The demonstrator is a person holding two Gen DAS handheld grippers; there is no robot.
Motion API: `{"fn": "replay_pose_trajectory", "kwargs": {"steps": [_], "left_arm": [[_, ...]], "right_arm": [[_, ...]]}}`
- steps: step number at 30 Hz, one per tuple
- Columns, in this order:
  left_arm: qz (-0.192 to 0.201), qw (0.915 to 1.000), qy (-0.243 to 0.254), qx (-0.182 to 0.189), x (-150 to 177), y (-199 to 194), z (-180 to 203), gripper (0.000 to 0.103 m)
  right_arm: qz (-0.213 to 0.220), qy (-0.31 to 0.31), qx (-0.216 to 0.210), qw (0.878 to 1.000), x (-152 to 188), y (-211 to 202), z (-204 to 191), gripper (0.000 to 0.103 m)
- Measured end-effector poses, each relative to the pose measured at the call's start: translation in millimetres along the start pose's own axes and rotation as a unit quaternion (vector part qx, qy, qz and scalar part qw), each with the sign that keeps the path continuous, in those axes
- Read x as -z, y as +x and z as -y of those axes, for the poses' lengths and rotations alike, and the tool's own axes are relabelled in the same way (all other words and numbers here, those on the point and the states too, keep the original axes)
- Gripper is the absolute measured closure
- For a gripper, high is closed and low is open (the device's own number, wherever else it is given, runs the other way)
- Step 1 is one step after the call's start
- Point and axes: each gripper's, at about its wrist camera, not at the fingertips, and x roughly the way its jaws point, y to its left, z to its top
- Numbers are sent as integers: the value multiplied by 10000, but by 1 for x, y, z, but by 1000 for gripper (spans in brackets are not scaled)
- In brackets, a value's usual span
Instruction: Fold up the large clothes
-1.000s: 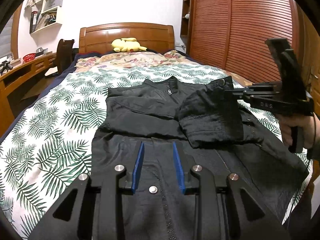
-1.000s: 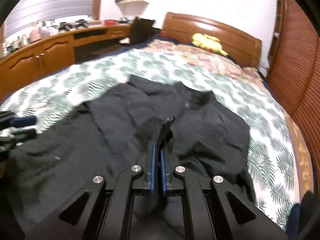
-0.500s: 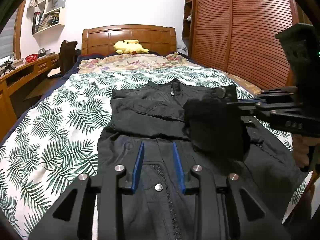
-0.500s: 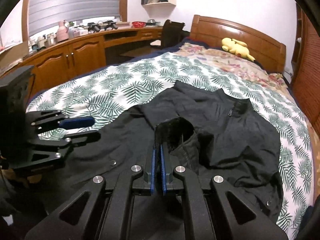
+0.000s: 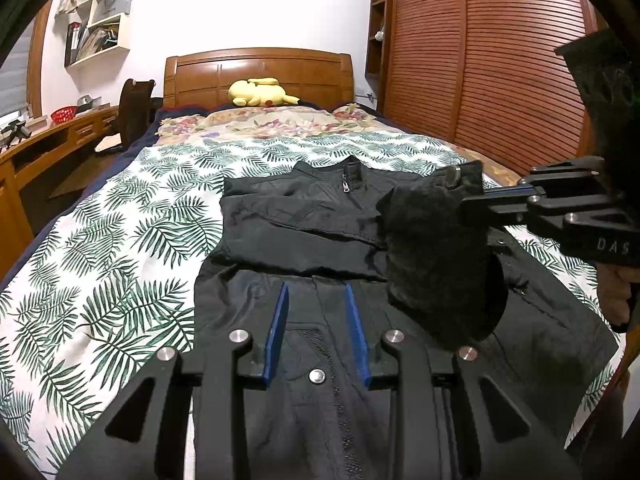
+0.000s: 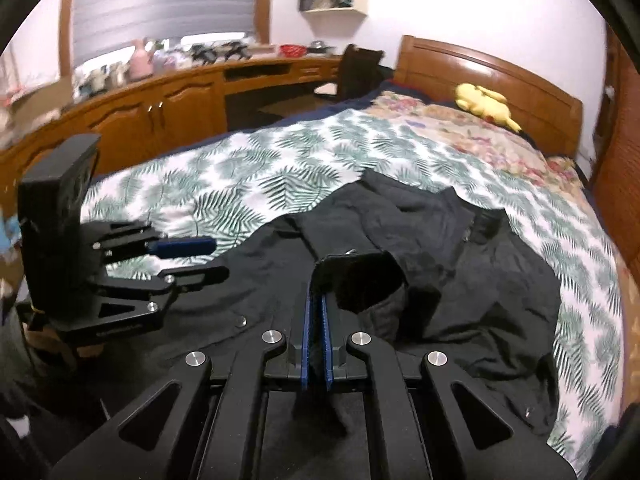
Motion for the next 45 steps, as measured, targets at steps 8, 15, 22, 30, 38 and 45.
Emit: {"fn": "replay_pose_trajectory", "kwargs": {"steps": [8,15,22,30,38,45], "left_arm": [[46,9998,-151,-88,0,-5,-14,75],[33,9998,-168,-92,0,-5,-18,75],[-68,10000,-35,26,2,2,-6,75],[-209,9989,126,389,5,11,20,75],[-403,9957,305,780,6,24,49,75],[-615,9917,488,1018,12,34,74,75]], "right_arm": [[-102,-85,-123,9998,-19,20,-16,93],[-2,57,-19,10000,-20,20,-6,82],[-55,218,277,9994,-6,15,16,79],[-321,693,777,9940,43,5,62,69],[-684,1180,1262,9826,106,-3,103,62],[-919,1482,1526,9728,152,-2,128,58]]}}
